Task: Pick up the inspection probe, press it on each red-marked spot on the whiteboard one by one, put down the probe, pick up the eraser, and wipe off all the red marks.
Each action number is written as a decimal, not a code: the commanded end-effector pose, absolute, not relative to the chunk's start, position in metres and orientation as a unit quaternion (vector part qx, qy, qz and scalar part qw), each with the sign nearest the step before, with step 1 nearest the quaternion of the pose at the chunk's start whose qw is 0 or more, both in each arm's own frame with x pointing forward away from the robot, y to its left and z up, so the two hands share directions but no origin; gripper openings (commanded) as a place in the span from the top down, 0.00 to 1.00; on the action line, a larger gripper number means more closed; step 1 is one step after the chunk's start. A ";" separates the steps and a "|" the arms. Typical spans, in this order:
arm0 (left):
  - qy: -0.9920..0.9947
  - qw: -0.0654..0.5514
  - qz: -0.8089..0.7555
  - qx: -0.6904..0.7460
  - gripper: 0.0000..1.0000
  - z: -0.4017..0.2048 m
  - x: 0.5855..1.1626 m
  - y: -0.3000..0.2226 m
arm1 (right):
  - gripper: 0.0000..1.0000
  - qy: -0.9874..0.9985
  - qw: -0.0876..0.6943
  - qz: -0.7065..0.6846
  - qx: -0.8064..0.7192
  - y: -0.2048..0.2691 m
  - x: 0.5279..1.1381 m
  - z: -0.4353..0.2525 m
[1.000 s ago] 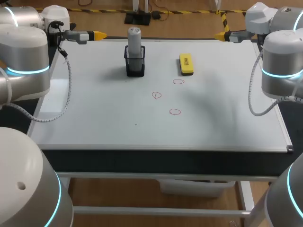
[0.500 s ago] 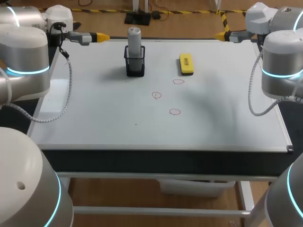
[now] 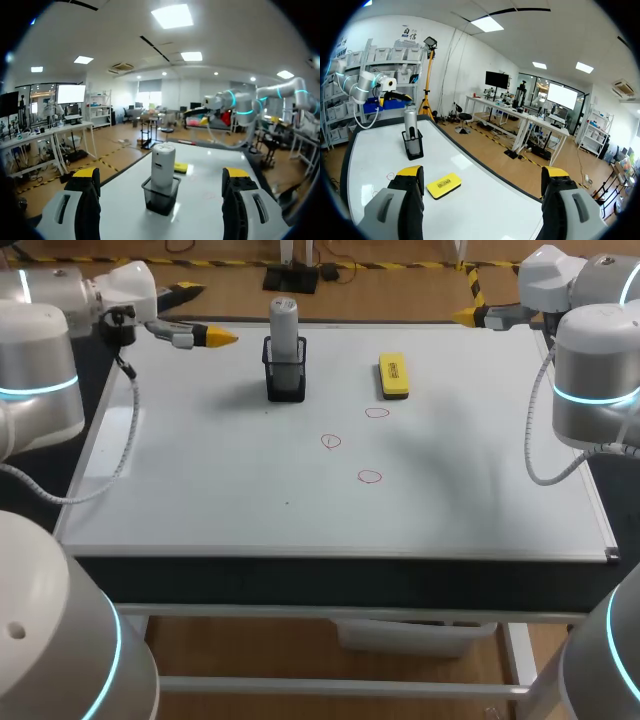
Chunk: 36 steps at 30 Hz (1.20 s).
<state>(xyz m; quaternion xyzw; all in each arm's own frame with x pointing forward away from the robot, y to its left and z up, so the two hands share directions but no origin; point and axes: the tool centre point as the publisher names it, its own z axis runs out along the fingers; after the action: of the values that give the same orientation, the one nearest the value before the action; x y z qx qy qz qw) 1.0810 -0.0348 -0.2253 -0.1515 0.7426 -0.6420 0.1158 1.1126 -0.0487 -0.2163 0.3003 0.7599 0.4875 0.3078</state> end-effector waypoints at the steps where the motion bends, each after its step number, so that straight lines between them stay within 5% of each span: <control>1: 0.735 0.038 -0.673 -0.071 0.00 -0.239 1.100 -0.051 | 0.00 0.760 0.307 0.487 0.300 -0.049 1.113 -0.216; 36: 0.706 -0.029 -0.705 -0.056 0.00 -0.270 1.112 -0.169 | 0.00 0.760 0.307 0.487 0.300 -0.049 1.113 -0.216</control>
<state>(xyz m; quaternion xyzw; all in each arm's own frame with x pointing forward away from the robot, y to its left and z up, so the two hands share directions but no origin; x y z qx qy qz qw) 1.1088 -0.1623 -0.2688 -0.0553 0.7058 -0.7056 -0.0283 1.1126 -0.0487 -0.2163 0.3003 0.7599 0.4875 0.3078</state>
